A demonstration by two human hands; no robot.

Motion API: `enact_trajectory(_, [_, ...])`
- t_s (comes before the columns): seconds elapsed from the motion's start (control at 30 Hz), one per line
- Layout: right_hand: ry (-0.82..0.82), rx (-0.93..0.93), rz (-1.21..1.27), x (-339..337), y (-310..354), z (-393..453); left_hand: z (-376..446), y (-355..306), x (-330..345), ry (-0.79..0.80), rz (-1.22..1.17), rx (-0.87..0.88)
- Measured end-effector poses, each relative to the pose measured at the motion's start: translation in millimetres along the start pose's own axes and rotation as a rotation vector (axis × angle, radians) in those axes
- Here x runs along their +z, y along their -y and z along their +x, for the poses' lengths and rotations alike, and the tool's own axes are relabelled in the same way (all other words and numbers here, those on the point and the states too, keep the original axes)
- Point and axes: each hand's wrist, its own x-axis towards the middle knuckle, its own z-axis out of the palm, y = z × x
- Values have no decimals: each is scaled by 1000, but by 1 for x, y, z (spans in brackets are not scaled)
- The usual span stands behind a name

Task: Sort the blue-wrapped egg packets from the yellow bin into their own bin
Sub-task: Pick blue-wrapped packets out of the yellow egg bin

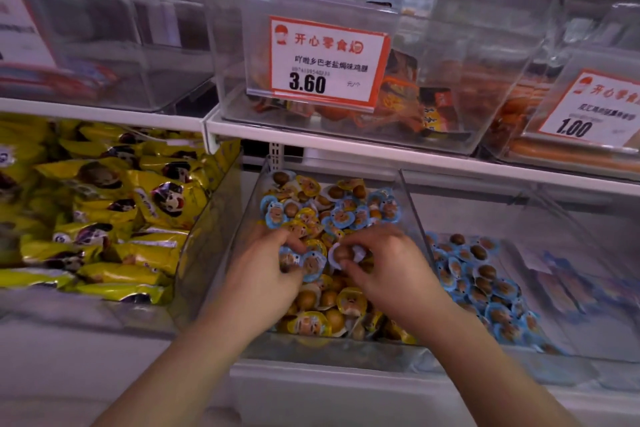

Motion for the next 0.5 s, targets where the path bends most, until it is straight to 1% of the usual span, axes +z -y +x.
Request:
enact_trajectory(0.03, [-40, 18, 22, 2, 0, 2, -1, -2, 2, 10, 55, 9])
enact_trajectory(0.07, [-46, 31, 46, 4, 1, 3, -3, -3, 4, 28, 98, 29])
enact_trajectory(0.17, [98, -16, 76, 16, 8, 2, -7, -3, 11, 88, 176, 127])
enact_trajectory(0.23, [134, -73, 42, 21, 10, 1, -7, -2, 12, 90, 157, 162])
enact_trajectory(0.3, [112, -50, 68, 21, 12, 2, -6, -2, 11, 69, 92, 145])
enact_trajectory(0.37, [54, 0, 136, 20, 13, 2, -3, -3, 8, 44, -67, 68])
enact_trajectory(0.5, [-85, 59, 255, 21, 21, 1, -1, -11, 4, 31, -593, -175])
